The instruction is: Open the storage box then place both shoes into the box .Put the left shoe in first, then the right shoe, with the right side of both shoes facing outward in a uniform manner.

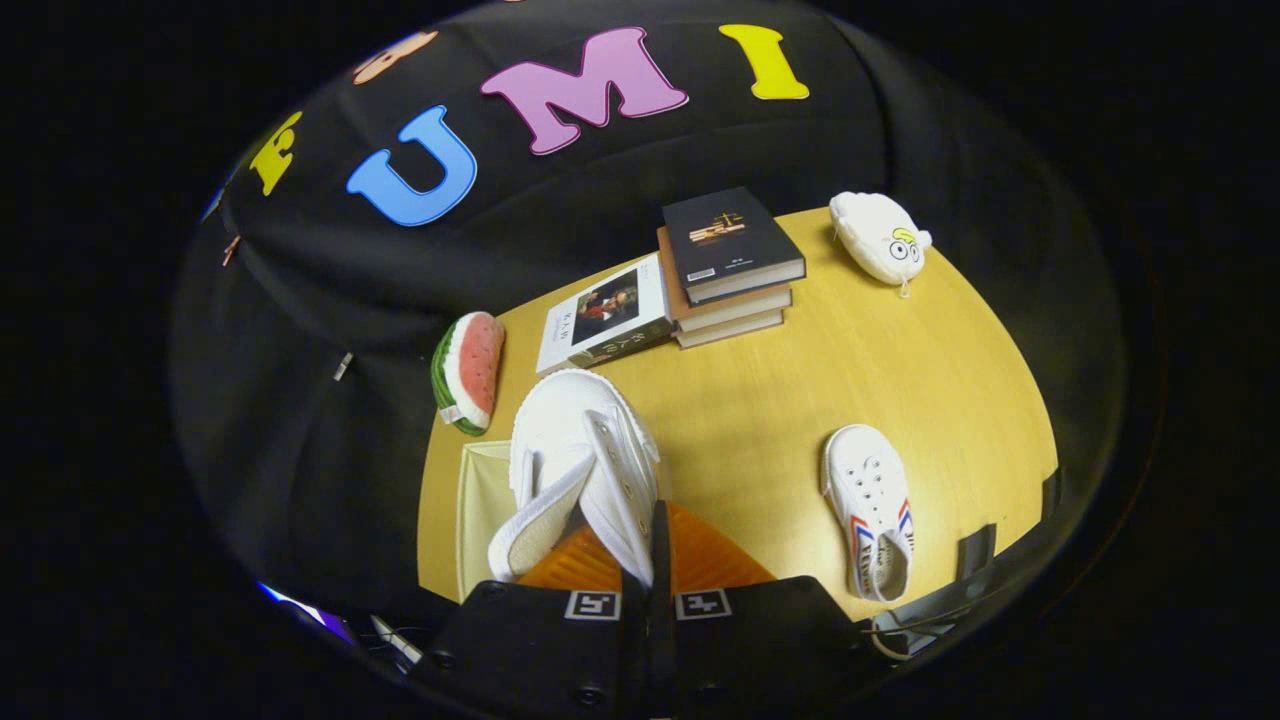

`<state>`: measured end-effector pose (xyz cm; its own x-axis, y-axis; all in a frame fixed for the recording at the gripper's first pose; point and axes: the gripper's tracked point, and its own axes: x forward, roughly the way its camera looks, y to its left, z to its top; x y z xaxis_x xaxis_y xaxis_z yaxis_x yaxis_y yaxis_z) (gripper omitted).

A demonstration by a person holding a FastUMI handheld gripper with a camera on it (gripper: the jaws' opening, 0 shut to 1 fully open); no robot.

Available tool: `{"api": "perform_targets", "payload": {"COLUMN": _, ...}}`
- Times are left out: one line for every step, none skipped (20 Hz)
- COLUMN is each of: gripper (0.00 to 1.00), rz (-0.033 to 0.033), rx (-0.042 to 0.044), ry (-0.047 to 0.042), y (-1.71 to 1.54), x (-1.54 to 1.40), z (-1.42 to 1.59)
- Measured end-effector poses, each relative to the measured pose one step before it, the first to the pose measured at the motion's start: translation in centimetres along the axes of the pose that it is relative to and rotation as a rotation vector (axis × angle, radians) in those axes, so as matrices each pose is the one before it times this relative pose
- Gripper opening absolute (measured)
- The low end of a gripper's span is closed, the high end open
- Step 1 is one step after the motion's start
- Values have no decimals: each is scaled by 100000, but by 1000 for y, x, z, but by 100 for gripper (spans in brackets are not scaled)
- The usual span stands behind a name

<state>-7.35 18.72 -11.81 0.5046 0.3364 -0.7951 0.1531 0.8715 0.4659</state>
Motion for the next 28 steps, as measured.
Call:
{"api": "perform_targets", "payload": {"gripper": 5, "rz": 456, "rx": 1364, "ry": 2142, "y": 1149, "x": 516, "z": -566}}
{"api": "perform_targets", "payload": {"gripper": 5, "rz": -23, "rx": 797, "ry": 2037, "y": 1095, "x": 596, "z": -639}}
{"api": "perform_targets", "payload": {"gripper": 5, "rz": -328, "rx": 721, "ry": 2405, "y": 1022, "x": 734, "z": -910}}
{"api": "perform_targets", "payload": {"gripper": 5, "rz": -701, "rx": 1126, "ry": 2661, "y": 897, "x": 805, "z": -921}}
{"api": "perform_targets", "payload": {"gripper": 5, "rz": -850, "rx": 1119, "ry": 2441, "y": 659, "x": 886, "z": -1028}}
{"api": "perform_targets", "payload": {"gripper": 5, "rz": -1101, "rx": 551, "ry": 2750, "y": 601, "x": 940, "z": -987}}
{"api": "perform_targets", "payload": {"gripper": 5, "rz": -1612, "rx": 332, "ry": 1972, "y": 418, "x": 1071, "z": -815}}
{"api": "perform_targets", "payload": {"gripper": 5, "rz": -1816, "rx": 1160, "ry": 2777, "y": 285, "x": 1007, "z": -921}}
{"api": "perform_targets", "payload": {"gripper": 5, "rz": -1473, "rx": 2097, "ry": 2248, "y": 349, "x": 929, "z": -811}}
{"api": "perform_targets", "payload": {"gripper": 5, "rz": -1034, "rx": 2142, "ry": 1429, "y": 386, "x": 818, "z": -573}}
{"api": "perform_targets", "payload": {"gripper": 5, "rz": -1135, "rx": 1086, "ry": 1201, "y": 315, "x": 836, "z": -489}}
{"api": "perform_targets", "payload": {"gripper": 5, "rz": -1762, "rx": 857, "ry": 23, "y": 107, "x": 715, "z": -379}}
{"api": "perform_targets", "payload": {"gripper": 5, "rz": -2138, "rx": 1192, "ry": 325, "y": -53, "x": 566, "z": -418}}
{"api": "perform_targets", "payload": {"gripper": 5, "rz": -2152, "rx": 1744, "ry": -892, "y": -123, "x": 387, "z": -137}}
{"api": "perform_targets", "payload": {"gripper": 5, "rz": -1095, "rx": 1797, "ry": -277, "y": 48, "x": 480, "z": -3}}
{"api": "perform_targets", "payload": {"gripper": 5, "rz": 0, "rx": 1136, "ry": -330, "y": 198, "x": 337, "z": 29}}
{"api": "perform_targets", "payload": {"gripper": 5, "rz": 266, "rx": 90, "ry": -864, "y": 246, "x": 336, "z": 154}}
{"api": "perform_targets", "payload": {"gripper": 5, "rz": -27, "rx": 231, "ry": -1530, "y": 37, "x": 176, "z": 281}}
{"api": "perform_targets", "payload": {"gripper": 5, "rz": -242, "rx": 735, "ry": -1131, "y": 76, "x": 265, "z": 193}}
{"api": "perform_targets", "payload": {"gripper": 5, "rz": -465, "rx": 643, "ry": -235, "y": 5, "x": 146, "z": -116}}
{"api": "perform_targets", "payload": {"gripper": 5, "rz": 95, "rx": -443, "ry": 410, "y": 206, "x": 270, "z": -218}}
{"api": "perform_targets", "payload": {"gripper": 5, "rz": 555, "rx": -1285, "ry": 1071, "y": 135, "x": 295, "z": -307}}
{"api": "perform_targets", "payload": {"gripper": 5, "rz": 1767, "rx": -1868, "ry": 1837, "y": 316, "x": 344, "z": -528}}
{"api": "perform_targets", "payload": {"gripper": 7, "rz": 4742, "rx": -186, "ry": 2196, "y": 818, "x": 59, "z": -548}}
{"api": "perform_targets", "payload": {"gripper": 13, "rz": 4468, "rx": 557, "ry": 2670, "y": 961, "x": 149, "z": -674}}
{"api": "perform_targets", "payload": {"gripper": 30, "rz": 2341, "rx": -608, "ry": 1647, "y": 431, "x": -702, "z": -226}}
{"api": "perform_targets", "payload": {"gripper": 47, "rz": 2959, "rx": -2208, "ry": 445, "y": 568, "x": -53, "z": 86}}
{"api": "perform_targets", "payload": {"gripper": 64, "rz": 1358, "rx": -3489, "ry": -354, "y": 184, "x": -517, "z": 481}}
